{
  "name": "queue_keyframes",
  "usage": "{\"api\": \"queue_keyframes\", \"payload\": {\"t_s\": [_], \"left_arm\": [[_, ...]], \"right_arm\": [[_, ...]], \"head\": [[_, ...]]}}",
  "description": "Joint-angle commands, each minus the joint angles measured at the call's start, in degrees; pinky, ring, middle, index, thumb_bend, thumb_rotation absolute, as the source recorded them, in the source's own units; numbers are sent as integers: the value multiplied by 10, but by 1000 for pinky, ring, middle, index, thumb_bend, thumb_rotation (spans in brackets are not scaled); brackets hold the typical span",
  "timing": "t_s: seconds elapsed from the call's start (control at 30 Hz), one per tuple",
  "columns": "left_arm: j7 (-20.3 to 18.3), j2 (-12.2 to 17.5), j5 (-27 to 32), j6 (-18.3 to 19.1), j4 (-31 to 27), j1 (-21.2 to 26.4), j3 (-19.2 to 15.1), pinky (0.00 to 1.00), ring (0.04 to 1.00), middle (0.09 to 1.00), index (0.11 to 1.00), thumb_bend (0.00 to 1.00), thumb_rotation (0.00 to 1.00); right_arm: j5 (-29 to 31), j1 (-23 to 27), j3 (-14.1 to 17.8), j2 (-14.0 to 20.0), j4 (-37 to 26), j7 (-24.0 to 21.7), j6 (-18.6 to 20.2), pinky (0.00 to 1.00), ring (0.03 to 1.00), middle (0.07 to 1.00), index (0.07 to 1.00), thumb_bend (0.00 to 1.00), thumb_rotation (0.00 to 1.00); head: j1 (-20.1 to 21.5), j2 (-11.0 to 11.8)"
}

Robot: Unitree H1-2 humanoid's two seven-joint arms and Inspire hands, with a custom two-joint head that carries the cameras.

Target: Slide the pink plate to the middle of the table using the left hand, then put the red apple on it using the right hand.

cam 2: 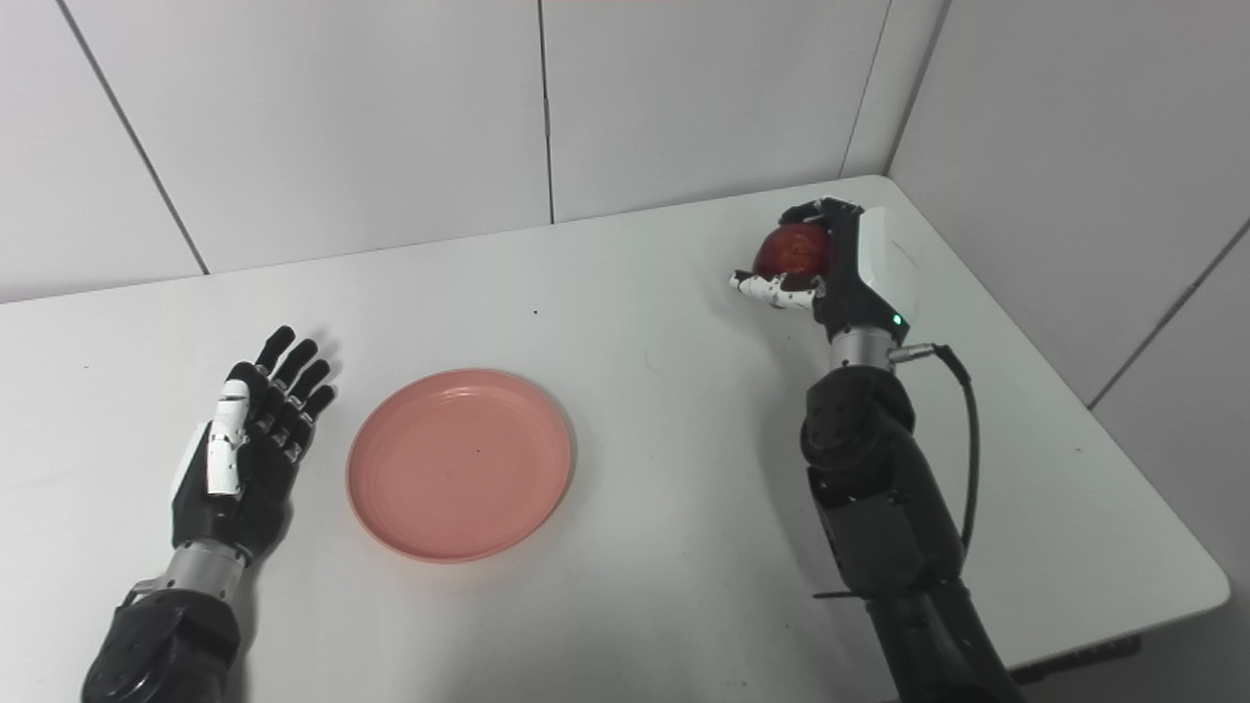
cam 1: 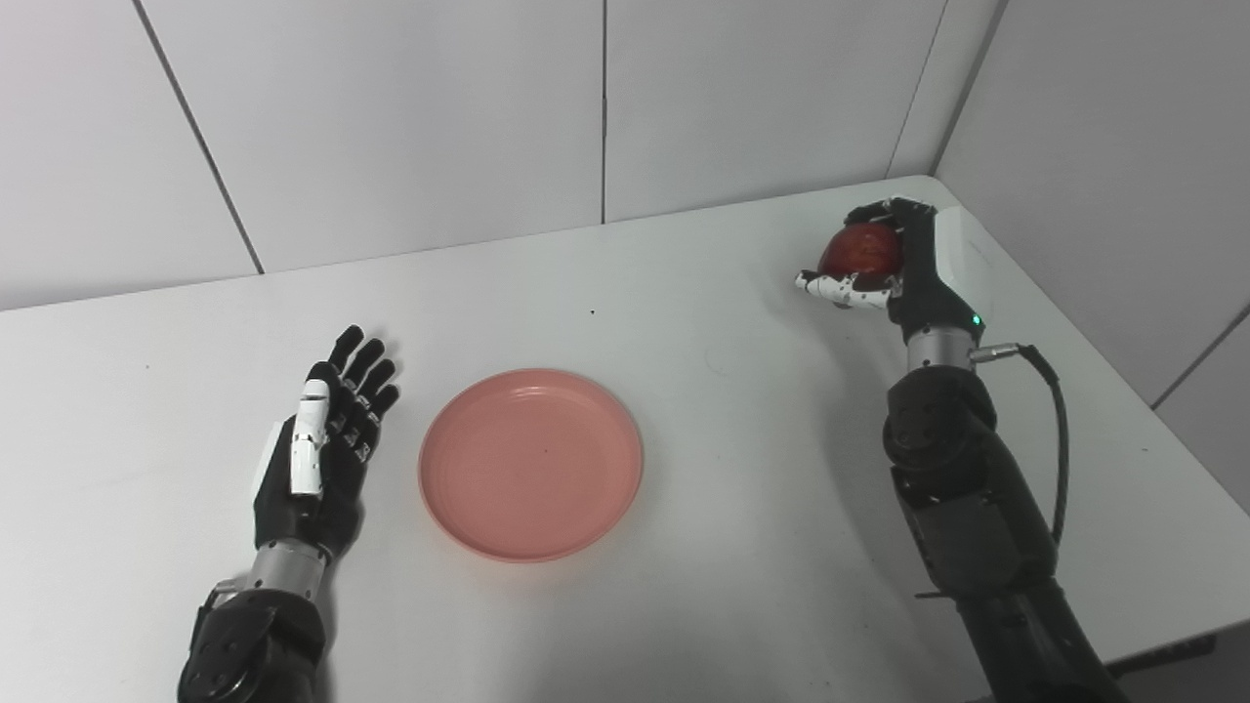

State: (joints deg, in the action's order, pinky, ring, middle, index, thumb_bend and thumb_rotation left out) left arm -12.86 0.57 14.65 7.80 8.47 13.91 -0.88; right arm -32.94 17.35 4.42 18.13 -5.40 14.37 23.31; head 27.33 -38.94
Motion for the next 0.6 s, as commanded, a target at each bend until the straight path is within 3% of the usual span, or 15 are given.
{"api": "queue_keyframes", "payload": {"t_s": [0.0,0.4,0.57], "left_arm": [[12,0,-6,36,17,-21,2,962,952,950,927,351,1000],[22,-9,-16,38,12,-23,8,961,951,947,930,353,1000],[27,-13,-21,36,7,-26,13,954,948,945,927,346,1000]], "right_arm": [[-18,24,-4,8,-33,0,-3,363,431,462,506,529,0],[-45,49,-48,-19,-94,-51,8,345,409,452,519,526,0],[-50,57,-69,-29,-86,-59,-19,350,413,455,516,527,0]], "head": [[-2,1],[-22,4],[-34,5]]}}
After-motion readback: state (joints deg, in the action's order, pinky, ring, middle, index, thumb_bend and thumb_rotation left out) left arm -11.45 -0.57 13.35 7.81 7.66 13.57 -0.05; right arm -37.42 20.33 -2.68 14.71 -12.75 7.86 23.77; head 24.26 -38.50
